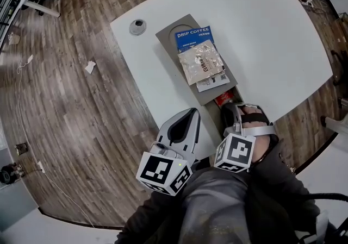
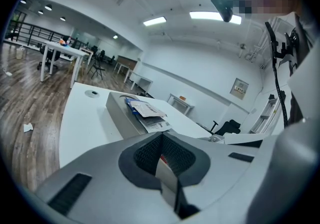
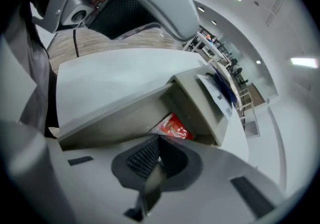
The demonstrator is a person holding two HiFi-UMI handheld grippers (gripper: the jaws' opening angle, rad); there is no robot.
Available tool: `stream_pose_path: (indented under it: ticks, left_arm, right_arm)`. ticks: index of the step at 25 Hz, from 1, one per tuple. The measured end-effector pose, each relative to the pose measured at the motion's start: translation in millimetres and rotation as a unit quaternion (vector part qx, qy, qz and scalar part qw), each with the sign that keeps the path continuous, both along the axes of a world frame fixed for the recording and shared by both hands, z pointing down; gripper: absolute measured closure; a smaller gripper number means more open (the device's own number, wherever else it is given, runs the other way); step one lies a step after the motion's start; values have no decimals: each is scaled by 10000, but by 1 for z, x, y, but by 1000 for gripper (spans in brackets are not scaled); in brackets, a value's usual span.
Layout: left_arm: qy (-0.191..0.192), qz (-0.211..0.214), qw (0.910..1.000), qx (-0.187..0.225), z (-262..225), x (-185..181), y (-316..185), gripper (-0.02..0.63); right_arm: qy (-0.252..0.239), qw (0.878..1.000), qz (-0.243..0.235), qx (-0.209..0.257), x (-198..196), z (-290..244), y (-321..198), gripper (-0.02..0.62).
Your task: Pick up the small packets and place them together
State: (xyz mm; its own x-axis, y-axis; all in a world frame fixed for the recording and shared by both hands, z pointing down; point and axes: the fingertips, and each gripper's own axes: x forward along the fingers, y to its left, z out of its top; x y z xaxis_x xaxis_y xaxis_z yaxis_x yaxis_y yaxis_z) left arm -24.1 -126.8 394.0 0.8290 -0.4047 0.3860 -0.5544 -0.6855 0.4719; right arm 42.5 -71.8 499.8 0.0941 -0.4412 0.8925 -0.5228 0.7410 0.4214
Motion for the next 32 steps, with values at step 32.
stream_pose_path:
  ticks: [32]
  left_arm:
    - [115, -64, 9999, 79, -3, -7, 15, 603]
  right_arm:
    - [-796, 9940, 633, -400, 2, 0, 13, 573]
